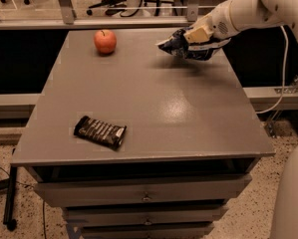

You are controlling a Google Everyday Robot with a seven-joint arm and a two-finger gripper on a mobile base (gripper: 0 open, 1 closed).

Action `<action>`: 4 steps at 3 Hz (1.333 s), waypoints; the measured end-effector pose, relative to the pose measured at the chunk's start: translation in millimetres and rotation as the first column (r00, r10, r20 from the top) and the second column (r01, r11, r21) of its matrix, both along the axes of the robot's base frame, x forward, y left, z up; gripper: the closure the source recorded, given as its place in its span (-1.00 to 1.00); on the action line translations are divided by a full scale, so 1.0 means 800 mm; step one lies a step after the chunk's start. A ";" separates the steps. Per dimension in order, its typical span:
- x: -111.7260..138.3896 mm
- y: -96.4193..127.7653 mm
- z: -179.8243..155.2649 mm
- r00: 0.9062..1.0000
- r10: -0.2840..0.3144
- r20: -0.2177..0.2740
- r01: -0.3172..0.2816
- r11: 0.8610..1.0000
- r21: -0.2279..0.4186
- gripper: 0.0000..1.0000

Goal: Move blue chip bag near apple

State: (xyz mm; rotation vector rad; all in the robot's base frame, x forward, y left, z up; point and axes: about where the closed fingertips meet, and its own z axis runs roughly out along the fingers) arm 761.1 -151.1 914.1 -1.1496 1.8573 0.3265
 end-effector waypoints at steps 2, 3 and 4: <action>0.022 0.044 0.014 0.993 0.067 0.099 -0.071 0.997 0.040 1.00; 0.044 0.085 0.012 0.978 0.119 0.174 -0.128 0.991 0.036 1.00; 0.064 0.134 -0.001 0.953 0.186 0.238 -0.192 0.981 0.005 1.00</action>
Offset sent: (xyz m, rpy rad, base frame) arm 0.0370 0.0688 0.0261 0.0729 -0.2271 0.1491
